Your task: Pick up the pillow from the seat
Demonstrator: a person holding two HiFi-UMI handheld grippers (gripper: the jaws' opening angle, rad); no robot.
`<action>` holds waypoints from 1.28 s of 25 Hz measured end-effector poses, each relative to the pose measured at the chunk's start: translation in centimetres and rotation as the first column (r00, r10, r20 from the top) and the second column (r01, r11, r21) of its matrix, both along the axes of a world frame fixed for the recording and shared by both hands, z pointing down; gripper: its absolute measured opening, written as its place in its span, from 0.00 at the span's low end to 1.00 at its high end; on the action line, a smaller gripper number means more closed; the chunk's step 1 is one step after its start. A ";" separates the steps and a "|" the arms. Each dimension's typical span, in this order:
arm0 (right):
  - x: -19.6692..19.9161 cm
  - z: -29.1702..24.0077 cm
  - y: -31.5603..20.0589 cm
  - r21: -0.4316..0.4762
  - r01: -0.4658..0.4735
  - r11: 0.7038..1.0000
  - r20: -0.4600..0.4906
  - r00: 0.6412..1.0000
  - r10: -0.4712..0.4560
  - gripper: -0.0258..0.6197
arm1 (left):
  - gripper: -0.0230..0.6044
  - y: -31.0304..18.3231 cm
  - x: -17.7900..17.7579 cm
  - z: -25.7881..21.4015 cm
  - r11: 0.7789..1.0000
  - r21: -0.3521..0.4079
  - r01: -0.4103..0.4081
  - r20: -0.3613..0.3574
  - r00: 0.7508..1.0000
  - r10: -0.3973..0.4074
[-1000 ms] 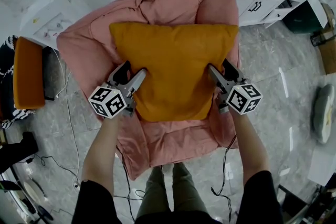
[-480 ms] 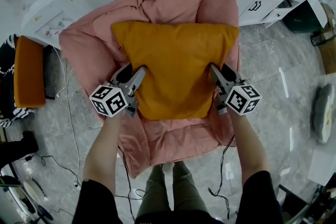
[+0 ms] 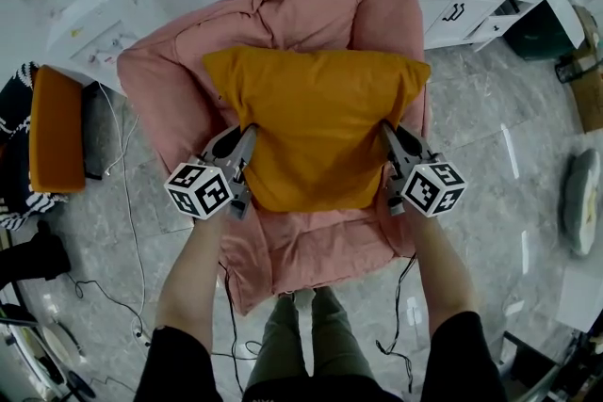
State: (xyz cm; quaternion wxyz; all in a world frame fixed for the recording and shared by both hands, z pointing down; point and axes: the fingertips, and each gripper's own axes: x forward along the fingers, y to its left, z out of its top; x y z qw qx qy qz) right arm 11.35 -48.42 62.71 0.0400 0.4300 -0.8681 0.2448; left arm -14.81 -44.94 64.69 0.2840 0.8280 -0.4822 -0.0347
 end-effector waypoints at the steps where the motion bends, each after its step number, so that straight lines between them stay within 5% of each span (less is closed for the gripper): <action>1: 0.1 -0.2 0.4 0.005 -0.003 1.000 0.001 1.000 0.003 0.08 | 0.11 0.3 0.1 -0.2 1.000 0.002 -0.004 0.011 1.000 0.004; 17: 0.6 -3.6 7.8 0.053 -0.036 0.998 -0.064 0.997 0.039 0.06 | 0.08 7.6 0.6 -3.6 0.999 0.037 0.015 0.119 0.993 -0.019; 32: 1.4 -11.3 15.6 0.133 -0.048 0.990 -0.106 0.992 0.062 0.06 | 0.07 14.4 1.3 -10.5 0.993 0.106 0.049 0.109 0.992 -0.061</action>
